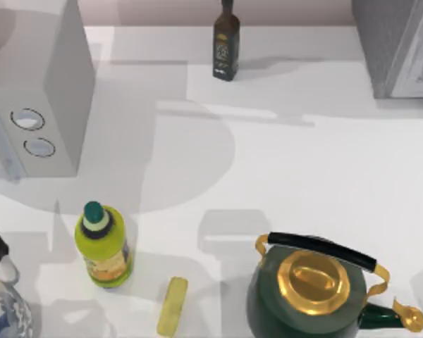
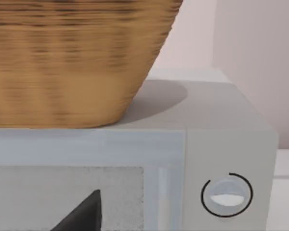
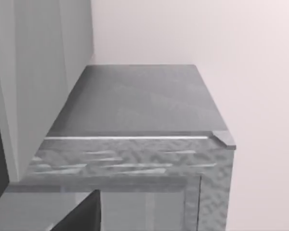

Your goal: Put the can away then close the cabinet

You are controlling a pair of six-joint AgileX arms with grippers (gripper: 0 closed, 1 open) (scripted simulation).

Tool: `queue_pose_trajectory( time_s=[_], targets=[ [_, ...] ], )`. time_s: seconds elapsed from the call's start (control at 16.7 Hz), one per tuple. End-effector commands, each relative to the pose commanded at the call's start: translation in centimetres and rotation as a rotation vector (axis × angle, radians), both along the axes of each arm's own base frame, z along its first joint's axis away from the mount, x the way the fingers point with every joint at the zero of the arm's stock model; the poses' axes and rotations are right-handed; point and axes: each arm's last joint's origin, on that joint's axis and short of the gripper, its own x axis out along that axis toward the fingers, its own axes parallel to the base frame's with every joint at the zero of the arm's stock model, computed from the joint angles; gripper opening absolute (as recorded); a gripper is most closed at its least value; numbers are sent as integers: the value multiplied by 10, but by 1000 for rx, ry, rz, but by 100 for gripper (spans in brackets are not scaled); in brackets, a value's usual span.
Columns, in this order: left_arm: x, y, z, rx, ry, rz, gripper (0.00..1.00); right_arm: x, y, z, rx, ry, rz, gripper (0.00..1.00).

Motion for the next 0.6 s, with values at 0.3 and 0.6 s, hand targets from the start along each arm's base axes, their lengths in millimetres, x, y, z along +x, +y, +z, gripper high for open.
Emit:
queue_pose_trajectory(
  time_s=[0.3,0.6],
  targets=[
    [0,0,0,0,0,0,100,44,34,-1,14,7,-19,100],
    [0,0,0,0,0,0,100,91,124,4,-4,-7,-8,100]
  ],
)
